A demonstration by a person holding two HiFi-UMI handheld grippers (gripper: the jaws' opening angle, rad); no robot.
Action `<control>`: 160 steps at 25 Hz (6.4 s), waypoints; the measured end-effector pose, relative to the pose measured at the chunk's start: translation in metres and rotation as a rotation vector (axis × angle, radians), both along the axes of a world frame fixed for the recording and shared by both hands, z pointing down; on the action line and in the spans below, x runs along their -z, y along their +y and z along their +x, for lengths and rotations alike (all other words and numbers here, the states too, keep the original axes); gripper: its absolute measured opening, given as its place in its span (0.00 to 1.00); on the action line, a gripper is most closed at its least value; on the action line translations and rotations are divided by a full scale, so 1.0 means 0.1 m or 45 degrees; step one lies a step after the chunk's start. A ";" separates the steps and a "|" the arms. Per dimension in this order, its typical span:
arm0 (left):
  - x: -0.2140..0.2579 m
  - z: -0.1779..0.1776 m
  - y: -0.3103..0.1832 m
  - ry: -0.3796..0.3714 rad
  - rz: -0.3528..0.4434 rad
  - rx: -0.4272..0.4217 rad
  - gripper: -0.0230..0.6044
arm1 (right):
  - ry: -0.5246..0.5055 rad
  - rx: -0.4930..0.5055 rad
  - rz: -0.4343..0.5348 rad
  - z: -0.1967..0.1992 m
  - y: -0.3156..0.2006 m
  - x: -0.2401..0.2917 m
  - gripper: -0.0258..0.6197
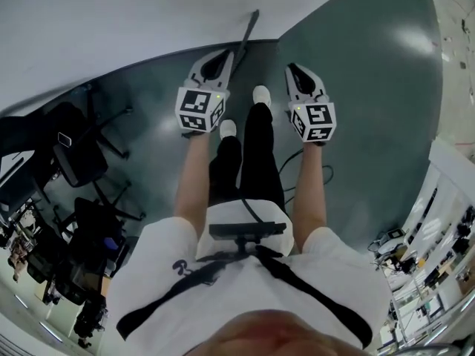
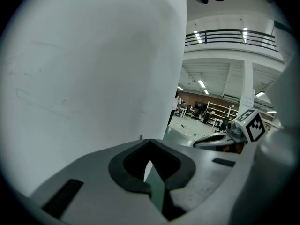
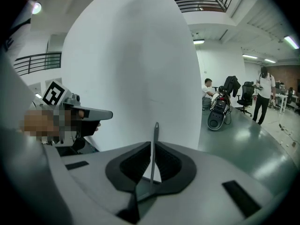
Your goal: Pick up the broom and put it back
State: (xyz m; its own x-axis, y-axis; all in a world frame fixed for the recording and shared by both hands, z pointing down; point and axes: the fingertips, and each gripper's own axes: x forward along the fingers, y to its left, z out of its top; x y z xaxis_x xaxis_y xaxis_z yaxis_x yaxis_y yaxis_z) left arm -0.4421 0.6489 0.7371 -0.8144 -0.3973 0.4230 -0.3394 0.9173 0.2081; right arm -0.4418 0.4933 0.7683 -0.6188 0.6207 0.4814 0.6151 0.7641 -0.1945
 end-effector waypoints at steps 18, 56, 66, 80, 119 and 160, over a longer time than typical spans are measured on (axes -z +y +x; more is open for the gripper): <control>-0.36 -0.32 0.15 0.009 0.016 -0.002 0.05 | 0.192 0.035 -0.047 -0.74 0.74 -1.34 0.26; 0.29 0.36 0.56 0.020 0.090 0.145 0.05 | 0.046 -0.132 0.068 -0.16 1.16 -0.24 0.18; 1.61 0.62 0.58 -0.216 0.067 0.139 0.05 | -0.285 -0.204 -0.095 0.16 1.09 1.76 0.18; 3.54 1.23 0.63 -0.563 0.011 0.173 0.05 | -0.693 -0.173 -0.350 0.93 1.01 4.05 0.18; 4.64 2.44 -3.69 -0.681 0.236 -0.752 0.05 | -1.069 -1.004 -0.118 2.96 -3.08 5.31 0.17; 3.81 4.64 -11.75 -0.437 0.609 -2.011 0.05 | -1.060 -2.149 0.413 5.46 -10.00 4.53 0.17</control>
